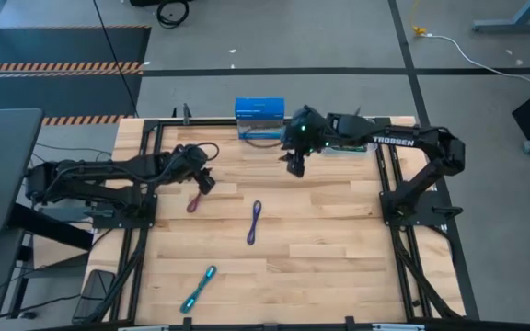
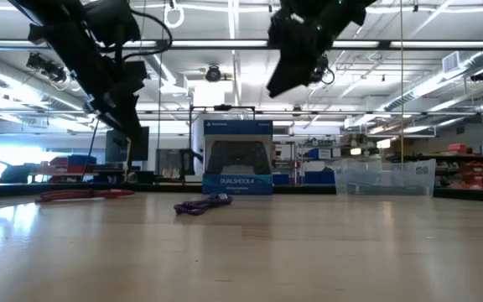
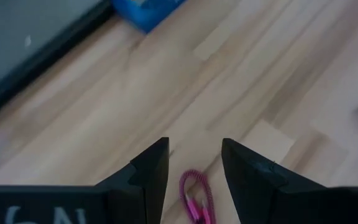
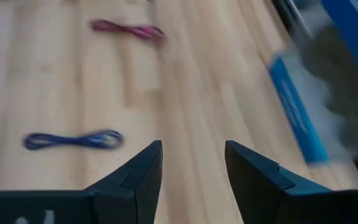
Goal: Pick and place USB-C Cables
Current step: Put the pink charger cable into the bin
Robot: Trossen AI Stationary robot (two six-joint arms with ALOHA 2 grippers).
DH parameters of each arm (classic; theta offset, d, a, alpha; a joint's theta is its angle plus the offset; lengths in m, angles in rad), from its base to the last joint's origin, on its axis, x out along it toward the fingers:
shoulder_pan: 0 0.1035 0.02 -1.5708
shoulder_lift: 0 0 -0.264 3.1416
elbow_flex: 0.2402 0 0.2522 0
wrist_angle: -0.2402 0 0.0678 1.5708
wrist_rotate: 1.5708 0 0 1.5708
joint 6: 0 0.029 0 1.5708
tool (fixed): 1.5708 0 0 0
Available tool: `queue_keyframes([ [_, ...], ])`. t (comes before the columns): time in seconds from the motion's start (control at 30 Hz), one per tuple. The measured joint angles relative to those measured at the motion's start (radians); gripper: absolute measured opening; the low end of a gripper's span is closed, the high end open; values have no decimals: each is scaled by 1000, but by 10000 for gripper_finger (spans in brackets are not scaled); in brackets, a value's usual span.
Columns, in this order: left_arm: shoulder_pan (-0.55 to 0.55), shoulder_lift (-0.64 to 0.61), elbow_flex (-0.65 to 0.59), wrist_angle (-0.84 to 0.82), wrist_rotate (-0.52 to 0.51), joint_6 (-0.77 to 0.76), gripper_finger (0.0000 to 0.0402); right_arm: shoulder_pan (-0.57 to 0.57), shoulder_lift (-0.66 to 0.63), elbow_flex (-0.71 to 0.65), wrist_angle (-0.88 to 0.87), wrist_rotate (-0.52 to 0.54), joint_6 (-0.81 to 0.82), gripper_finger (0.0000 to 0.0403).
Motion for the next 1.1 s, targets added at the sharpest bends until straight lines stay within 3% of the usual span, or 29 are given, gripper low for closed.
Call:
queue_keyframes([
  [0.23,121,0,0,-140,78,-82,158,128,2,0,87,29,-1,180],
  [0.37,188,0,0,-143,184,-98,158,172,2,0,88,64,-1,180],
  [0.5,220,0,0,-145,221,-95,158,198,3,0,86,66,4,180],
  [1.1,246,0,0,-228,219,-69,158,203,4,-35,115,116,-28,180],
])
